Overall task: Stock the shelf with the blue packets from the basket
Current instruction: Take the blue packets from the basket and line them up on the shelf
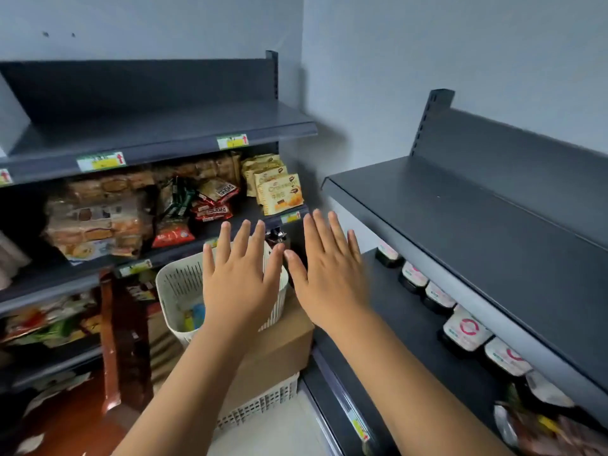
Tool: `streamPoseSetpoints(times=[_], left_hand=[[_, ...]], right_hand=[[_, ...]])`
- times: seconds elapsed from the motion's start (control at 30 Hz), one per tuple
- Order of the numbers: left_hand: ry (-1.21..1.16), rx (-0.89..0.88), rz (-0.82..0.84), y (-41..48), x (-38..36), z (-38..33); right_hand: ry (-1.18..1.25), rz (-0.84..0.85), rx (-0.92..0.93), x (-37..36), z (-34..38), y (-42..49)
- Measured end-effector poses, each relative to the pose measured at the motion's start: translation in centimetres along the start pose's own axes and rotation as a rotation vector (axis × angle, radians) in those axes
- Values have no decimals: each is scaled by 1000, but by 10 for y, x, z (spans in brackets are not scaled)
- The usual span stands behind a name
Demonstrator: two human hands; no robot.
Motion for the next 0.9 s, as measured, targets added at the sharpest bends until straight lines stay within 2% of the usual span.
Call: streamPoseSetpoints(times=[0.17,0.3,0.4,0.5,0.57,0.73,0.83,0.9], left_hand=[[6,112,51,34,-8,95],[12,182,104,48,-27,149],[-137,255,135,59,-48,183],[-195,217,137,74,-76,205],[-288,400,247,82,-98,218],[-380,548,358,102,-166,251],[-567,770,216,107,-212,288],[-601,836,155,111,-235,304]], right_hand=[[29,90,56,-71,58,47],[45,174,100,-118,77,70],[32,234,91,-151,76,88],[37,330,66,-188,70,107],[45,418,51,-215,64,120],[105,588,-127,-287,46,145],[130,770,-386,-335,30,151],[59,905,-435,-365,20,152]])
Point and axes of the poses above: each hand's wrist, its own y-axis towards the middle knuckle, its own x-axis out of the back of the hand, z = x × y, the point moved 4 cm from there along y, towards the middle knuckle, and after that the axes turned 1 degree about -z, right-handed, at the moved point
